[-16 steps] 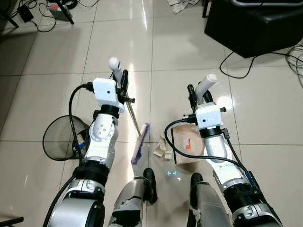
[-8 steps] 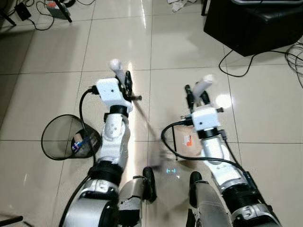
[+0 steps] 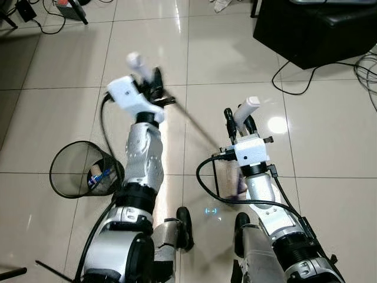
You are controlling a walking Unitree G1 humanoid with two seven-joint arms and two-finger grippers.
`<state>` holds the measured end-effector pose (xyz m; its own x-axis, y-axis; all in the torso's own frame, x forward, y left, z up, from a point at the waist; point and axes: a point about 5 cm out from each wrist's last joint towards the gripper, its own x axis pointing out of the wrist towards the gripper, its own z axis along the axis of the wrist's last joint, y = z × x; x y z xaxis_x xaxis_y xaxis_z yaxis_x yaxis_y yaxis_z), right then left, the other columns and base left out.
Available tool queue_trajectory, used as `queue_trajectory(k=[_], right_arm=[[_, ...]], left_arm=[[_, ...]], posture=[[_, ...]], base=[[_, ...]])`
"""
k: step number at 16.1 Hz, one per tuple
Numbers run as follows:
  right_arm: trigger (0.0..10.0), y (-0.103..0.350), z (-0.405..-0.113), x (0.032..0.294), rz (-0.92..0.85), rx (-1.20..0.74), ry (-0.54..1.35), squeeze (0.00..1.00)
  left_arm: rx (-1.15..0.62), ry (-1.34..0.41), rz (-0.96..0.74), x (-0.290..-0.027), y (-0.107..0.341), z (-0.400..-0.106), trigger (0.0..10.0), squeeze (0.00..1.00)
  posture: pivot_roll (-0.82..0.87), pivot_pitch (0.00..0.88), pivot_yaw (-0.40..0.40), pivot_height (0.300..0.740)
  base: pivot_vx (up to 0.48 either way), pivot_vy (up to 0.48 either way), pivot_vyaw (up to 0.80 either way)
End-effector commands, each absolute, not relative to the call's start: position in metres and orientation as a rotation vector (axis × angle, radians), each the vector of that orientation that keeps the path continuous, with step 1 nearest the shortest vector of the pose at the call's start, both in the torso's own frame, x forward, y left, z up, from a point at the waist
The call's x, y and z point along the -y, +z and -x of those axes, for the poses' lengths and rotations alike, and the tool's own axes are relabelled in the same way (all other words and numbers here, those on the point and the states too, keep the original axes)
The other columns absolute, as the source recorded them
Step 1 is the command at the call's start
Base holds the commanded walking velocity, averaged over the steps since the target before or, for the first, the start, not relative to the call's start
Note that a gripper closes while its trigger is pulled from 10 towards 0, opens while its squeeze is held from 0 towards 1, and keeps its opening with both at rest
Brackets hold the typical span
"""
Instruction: Sweep floor
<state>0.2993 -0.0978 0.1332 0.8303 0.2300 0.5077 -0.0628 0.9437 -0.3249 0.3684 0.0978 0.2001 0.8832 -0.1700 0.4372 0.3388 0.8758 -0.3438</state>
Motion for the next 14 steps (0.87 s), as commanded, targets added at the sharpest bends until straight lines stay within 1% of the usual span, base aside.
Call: queue_trajectory(k=[1, 3, 5, 6, 7, 8, 10, 12, 13, 14], right_arm=[[10.0, 0.131, -0.296, 0.106, 0.149, 0.536, 0.103, 0.0], [10.0, 0.133, -0.297, 0.114, 0.116, 0.539, 0.073, 0.0], [10.0, 0.138, -0.298, 0.133, 0.096, 0.548, 0.023, 0.0], [10.0, 0.139, -0.295, 0.143, 0.103, 0.553, 0.017, 0.0], [10.0, 0.139, -0.296, 0.146, 0.102, 0.549, 0.015, 0.0], [10.0, 0.138, -0.294, 0.156, 0.085, 0.541, 0.0, 0.0], [10.0, 0.139, -0.292, 0.161, 0.08, 0.541, -0.006, 0.0], [10.0, 0.141, -0.289, 0.169, 0.081, 0.545, -0.011, 0.0], [10.0, 0.142, -0.288, 0.172, 0.083, 0.546, -0.014, 0.0], [10.0, 0.145, -0.286, 0.178, 0.082, 0.544, -0.028, 0.0]], left_arm=[[0.48, -0.48, 0.353, -0.09, 0.22, -0.364, 10.0, 0.0], [0.495, -0.528, 0.315, -0.092, 0.225, -0.364, 10.0, 0.0], [0.516, -0.615, 0.232, -0.101, 0.238, -0.369, 10.0, 0.0], [0.512, -0.663, 0.185, -0.111, 0.243, -0.371, 10.0, 0.0], [0.507, -0.665, 0.18, -0.115, 0.244, -0.373, 10.0, 0.0], [0.509, -0.607, 0.172, -0.133, 0.245, -0.377, 10.0, 0.0], [0.51, -0.553, 0.177, -0.147, 0.245, -0.379, 10.0, 0.0], [0.511, -0.473, 0.189, -0.169, 0.246, -0.381, 10.0, 0.0], [0.504, -0.439, 0.169, -0.177, 0.244, -0.381, 10.0, 0.0], [0.485, -0.374, 0.109, -0.188, 0.236, -0.381, 10.0, 0.0]], posture=[[0.06, 0.299, 0.142, 0.74], [0.05, 0.282, 0.142, 0.74], [0.04, 0.254, 0.149, 0.74], [0.03, 0.238, 0.151, 0.74], [0.03, 0.22, 0.15, 0.74], [0.02, 0.197, 0.145, 0.74], [0.01, 0.183, 0.144, 0.74], [0.0, 0.165, 0.145, 0.74], [0.0, 0.162, 0.146, 0.74], [0.0, 0.145, 0.141, 0.74]], base=[[0.0, 0.0, 0.0], [0.0, 0.0, 0.0], [0.0, 0.0, 0.0], [0.0, 0.0, 0.0], [0.0, 0.0, 0.0], [0.0, 0.0, 0.0], [0.0, 0.0, 0.0], [0.0, 0.0, 0.0], [0.0, 0.0, 0.0], [0.0, 0.0, 0.0]])
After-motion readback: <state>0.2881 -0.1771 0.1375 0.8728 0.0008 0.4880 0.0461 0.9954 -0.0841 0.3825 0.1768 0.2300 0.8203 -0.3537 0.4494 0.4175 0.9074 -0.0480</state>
